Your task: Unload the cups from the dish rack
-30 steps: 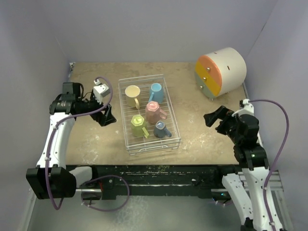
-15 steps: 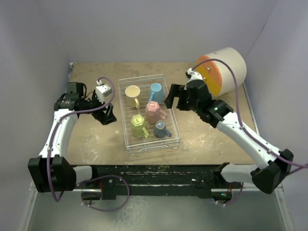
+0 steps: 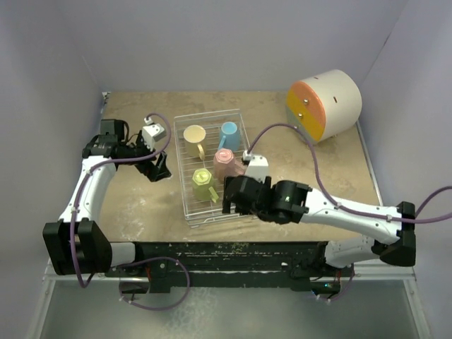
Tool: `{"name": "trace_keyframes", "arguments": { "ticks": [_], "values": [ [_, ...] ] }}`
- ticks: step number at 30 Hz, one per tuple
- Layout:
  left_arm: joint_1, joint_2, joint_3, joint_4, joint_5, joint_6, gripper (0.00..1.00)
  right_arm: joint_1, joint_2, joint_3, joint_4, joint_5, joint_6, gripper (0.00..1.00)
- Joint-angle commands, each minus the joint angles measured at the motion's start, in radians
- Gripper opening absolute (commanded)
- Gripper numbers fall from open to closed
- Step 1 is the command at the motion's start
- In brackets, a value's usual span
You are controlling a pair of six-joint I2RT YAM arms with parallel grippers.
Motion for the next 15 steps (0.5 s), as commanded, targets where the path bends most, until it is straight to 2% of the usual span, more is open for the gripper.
{"name": "trace_keyframes", "arguments": {
  "ticks": [1, 6, 12, 15],
  "values": [
    [-0.005, -0.009, 0.034, -0.003, 0.027, 0.073, 0.99, 0.138, 0.052, 0.029, -0.241, 0.089, 0.325, 0.87],
    [-0.005, -0.019, 0.039, -0.014, 0.031, 0.088, 0.99, 0.189, 0.038, 0.023, -0.278, 0.054, 0.449, 0.83],
    [-0.004, -0.027, 0.034, -0.027, 0.035, 0.105, 0.99, 0.193, 0.061, -0.007, -0.226, 0.002, 0.501, 0.83],
    [-0.005, -0.036, 0.024, -0.026, 0.036, 0.108, 0.99, 0.171, 0.058, -0.019, -0.171, 0.039, 0.523, 0.81]
  ]
}}
